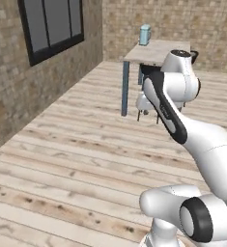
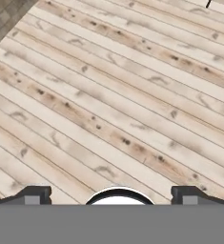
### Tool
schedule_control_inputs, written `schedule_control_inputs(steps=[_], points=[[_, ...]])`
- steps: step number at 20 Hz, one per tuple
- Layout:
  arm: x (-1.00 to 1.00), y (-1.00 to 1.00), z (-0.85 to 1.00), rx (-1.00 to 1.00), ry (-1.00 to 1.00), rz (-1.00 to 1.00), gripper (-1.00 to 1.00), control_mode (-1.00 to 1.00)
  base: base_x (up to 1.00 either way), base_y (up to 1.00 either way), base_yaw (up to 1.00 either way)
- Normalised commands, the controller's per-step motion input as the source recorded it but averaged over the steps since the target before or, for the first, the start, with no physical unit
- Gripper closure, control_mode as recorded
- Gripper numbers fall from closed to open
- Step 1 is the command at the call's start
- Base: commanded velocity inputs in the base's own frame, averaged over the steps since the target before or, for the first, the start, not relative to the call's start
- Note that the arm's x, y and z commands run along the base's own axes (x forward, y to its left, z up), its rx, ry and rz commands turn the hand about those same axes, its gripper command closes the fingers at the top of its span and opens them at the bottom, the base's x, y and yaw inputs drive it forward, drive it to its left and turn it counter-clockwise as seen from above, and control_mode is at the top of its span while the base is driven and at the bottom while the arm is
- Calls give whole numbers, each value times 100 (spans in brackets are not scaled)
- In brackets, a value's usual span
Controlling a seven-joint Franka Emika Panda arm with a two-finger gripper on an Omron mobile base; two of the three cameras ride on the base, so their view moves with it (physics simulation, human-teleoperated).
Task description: Navigate to the coffee machine.
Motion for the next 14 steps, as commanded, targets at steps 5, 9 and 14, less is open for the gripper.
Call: schedule_control_inputs(steps=[5,9,14], points=[[0,0,0,0,0,0,-100,100,65,52,-36],[0,0,0,0,0,0,-100,100,76,46,-38],[0,0,0,0,0,0,-100,100,83,24,-43]])
